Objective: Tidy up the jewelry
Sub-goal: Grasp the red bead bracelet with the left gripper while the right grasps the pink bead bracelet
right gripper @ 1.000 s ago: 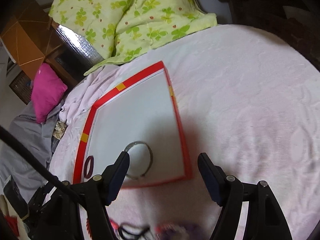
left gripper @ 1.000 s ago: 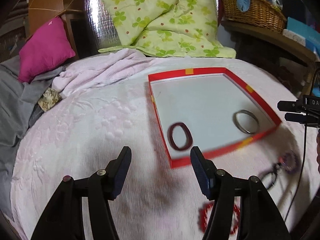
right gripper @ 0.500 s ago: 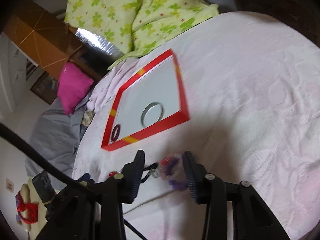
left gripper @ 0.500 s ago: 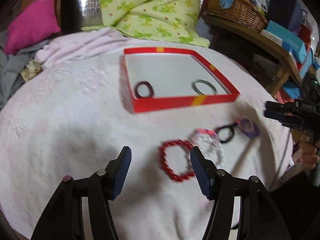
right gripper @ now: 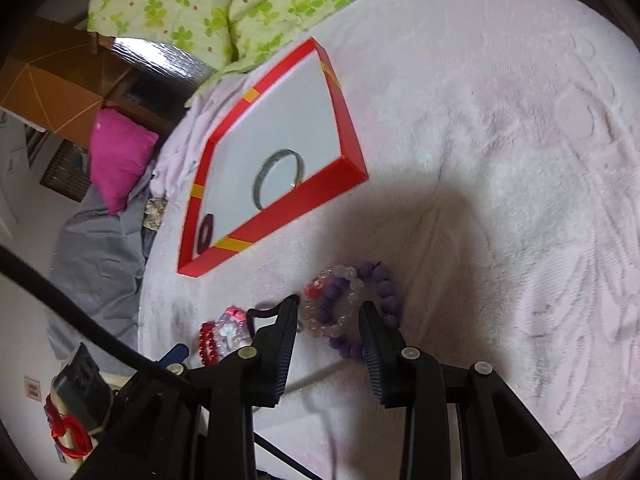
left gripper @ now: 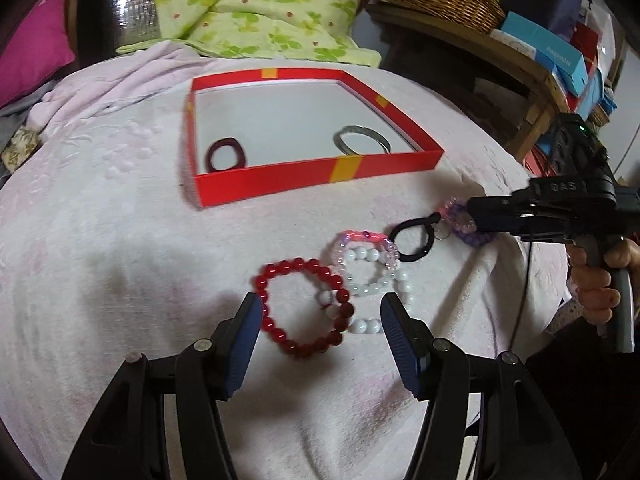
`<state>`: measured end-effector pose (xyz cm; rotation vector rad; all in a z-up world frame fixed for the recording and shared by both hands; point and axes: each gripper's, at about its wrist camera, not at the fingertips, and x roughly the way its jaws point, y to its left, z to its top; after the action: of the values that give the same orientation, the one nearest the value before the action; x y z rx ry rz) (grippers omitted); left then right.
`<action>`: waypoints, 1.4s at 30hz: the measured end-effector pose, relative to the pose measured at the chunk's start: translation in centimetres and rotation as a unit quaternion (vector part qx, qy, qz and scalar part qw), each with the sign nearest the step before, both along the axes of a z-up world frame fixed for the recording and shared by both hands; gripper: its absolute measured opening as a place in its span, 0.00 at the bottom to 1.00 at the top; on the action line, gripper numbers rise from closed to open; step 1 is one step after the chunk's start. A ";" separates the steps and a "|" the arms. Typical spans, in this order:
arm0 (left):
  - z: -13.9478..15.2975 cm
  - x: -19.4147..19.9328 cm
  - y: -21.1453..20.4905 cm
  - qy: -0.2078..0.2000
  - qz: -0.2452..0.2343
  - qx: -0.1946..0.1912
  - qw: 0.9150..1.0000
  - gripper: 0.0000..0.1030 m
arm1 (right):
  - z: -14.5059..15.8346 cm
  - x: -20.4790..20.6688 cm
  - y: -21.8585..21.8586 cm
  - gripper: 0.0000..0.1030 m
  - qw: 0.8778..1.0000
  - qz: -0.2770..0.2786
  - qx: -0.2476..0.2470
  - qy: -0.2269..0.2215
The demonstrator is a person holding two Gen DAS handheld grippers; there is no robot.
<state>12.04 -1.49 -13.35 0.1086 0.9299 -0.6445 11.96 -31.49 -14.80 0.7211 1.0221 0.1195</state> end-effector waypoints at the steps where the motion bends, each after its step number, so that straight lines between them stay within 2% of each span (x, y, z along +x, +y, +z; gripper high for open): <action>1: -0.1 0.1 -0.3 0.003 -0.002 0.001 1.000 0.60 | -0.3 0.1 0.0 0.26 1.000 -0.006 0.002 0.005; 2: -0.3 0.2 -0.5 0.005 -0.002 0.002 1.000 0.60 | -0.5 0.3 0.0 0.18 1.000 -0.011 0.006 0.007; 3: -0.4 0.2 -0.7 0.007 -0.005 0.002 1.000 0.55 | -0.6 0.4 0.0 0.15 1.000 -0.015 0.010 0.005; 4: -0.5 0.3 -1.0 0.007 -0.008 0.003 1.000 0.44 | -0.4 0.5 0.0 0.13 1.000 -0.018 0.010 -0.001; 5: -0.5 0.3 -1.2 0.008 -0.013 0.003 1.000 0.39 | -0.1 0.5 0.1 0.08 1.000 -0.019 0.006 -0.008; 7: -0.6 0.2 -1.5 0.008 -0.022 0.002 1.000 0.23 | 0.9 0.2 0.2 0.07 0.999 -0.024 -0.006 -0.034; 10: -0.8 0.1 -1.9 0.005 -0.033 0.010 0.999 0.10 | 1.5 0.0 0.1 0.05 0.998 -0.021 -0.001 -0.053; 19: -0.5 1.1 -0.2 0.003 0.001 0.008 1.000 0.09 | 2.0 -0.6 -1.1 0.05 0.995 -0.029 0.045 -0.084; 24: -0.5 1.8 1.2 0.001 0.027 0.010 1.000 0.09 | 1.4 -0.5 -1.5 0.09 0.996 -0.041 0.054 -0.063; 25: -0.6 1.8 1.3 0.000 0.029 0.011 1.000 0.09 | 1.3 -0.4 -1.5 0.12 0.996 -0.042 0.058 -0.057; 27: -0.7 1.9 1.4 0.000 0.032 0.015 0.999 0.09 | 1.0 -0.3 -1.7 0.39 0.996 -0.048 0.063 -0.048; 28: -0.7 1.8 1.4 0.000 0.032 0.015 0.999 0.09 | 0.8 -0.3 -1.6 0.44 0.996 -0.051 0.063 -0.044; 29: -0.8 1.8 1.3 0.000 0.032 0.015 0.999 0.09 | 0.7 -0.2 -1.6 0.45 0.996 -0.053 0.061 -0.044; 33: -0.9 1.8 1.2 0.001 0.029 0.018 0.999 0.09 | 0.3 0.4 -0.8 0.45 0.997 -0.039 0.055 -0.044; 35: -1.0 1.7 1.2 0.001 0.027 0.018 0.999 0.09 | 0.0 0.8 -0.4 0.40 0.998 -0.035 0.045 -0.035; 37: -1.0 1.7 1.3 0.001 0.027 0.017 0.999 0.09 | -0.6 1.3 0.0 0.25 0.999 -0.034 0.033 -0.017; 38: -0.9 1.7 1.3 0.001 0.028 0.016 0.999 0.09 | -0.9 1.5 0.2 0.14 0.999 -0.033 0.027 -0.010; 39: -0.9 1.7 1.4 0.000 0.029 0.014 0.999 0.09 | -0.9 1.6 0.4 0.10 0.999 -0.032 0.015 -0.004; 42: -0.5 1.7 2.0 -0.005 0.032 0.005 0.999 0.09 | 0.1 1.4 1.1 0.08 0.999 -0.019 -0.022 -0.023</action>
<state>13.77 0.46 -13.81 0.0903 0.9235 -0.5806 13.31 -30.43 -14.66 0.6944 0.9639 0.0808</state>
